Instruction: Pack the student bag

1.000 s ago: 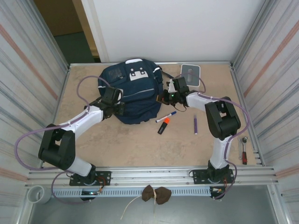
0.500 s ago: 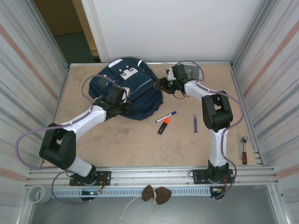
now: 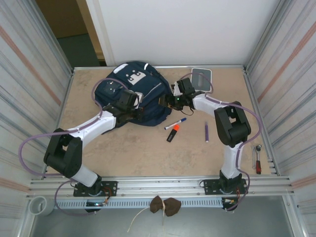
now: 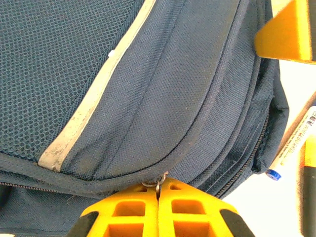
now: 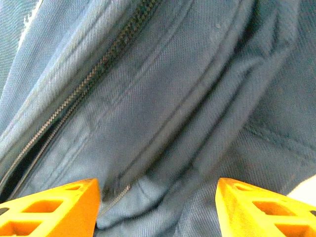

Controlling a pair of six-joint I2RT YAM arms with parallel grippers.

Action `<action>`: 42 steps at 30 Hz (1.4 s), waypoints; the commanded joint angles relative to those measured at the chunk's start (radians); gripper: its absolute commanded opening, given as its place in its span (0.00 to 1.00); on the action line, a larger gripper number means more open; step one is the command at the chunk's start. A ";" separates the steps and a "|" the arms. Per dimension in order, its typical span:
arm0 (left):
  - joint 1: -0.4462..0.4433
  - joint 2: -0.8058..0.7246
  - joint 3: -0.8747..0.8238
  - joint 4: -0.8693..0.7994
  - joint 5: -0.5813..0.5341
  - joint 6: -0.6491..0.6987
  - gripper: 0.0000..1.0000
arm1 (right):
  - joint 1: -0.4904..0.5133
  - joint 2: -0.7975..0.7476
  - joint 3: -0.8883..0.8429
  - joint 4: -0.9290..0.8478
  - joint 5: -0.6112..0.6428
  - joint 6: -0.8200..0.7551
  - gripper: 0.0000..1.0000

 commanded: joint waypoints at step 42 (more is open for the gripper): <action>0.053 -0.070 0.054 -0.005 -0.100 0.224 0.74 | -0.053 0.014 0.082 -0.086 0.029 -0.252 0.00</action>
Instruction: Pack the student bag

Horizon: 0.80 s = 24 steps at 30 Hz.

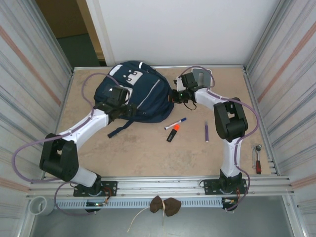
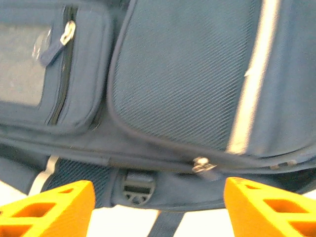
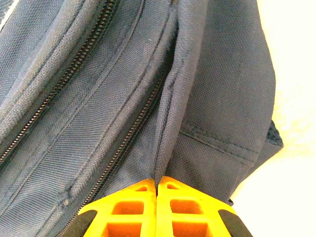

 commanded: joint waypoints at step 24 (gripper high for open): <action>-0.055 0.412 0.454 -0.063 0.046 0.169 0.69 | 0.023 -0.132 -0.180 0.074 -0.031 0.025 0.00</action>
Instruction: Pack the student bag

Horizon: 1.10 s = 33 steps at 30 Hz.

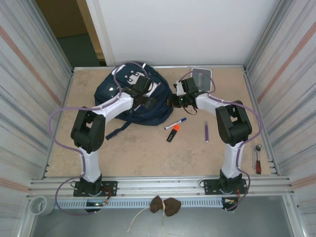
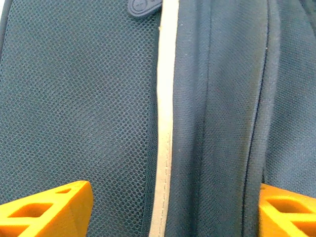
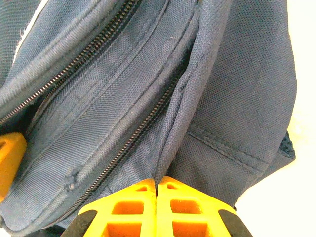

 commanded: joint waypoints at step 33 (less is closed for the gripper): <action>0.130 -0.234 -0.117 0.129 0.286 -0.090 0.00 | 0.393 -0.271 -0.353 -0.240 0.733 0.319 0.80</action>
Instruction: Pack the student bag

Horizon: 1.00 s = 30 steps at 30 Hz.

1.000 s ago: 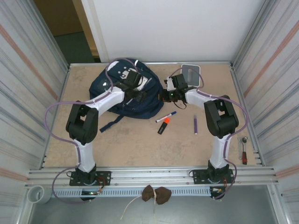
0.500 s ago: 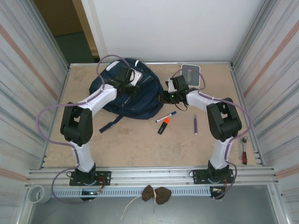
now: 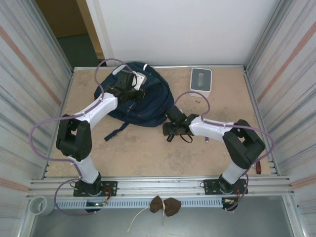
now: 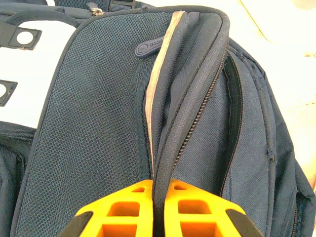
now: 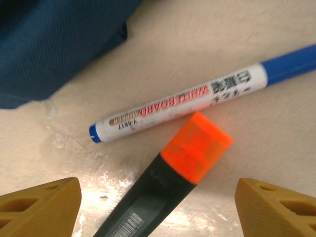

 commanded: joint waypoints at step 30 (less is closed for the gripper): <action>0.020 -0.129 -0.015 0.060 0.087 -0.023 0.00 | -0.088 -0.215 -0.097 0.142 -0.155 0.060 0.19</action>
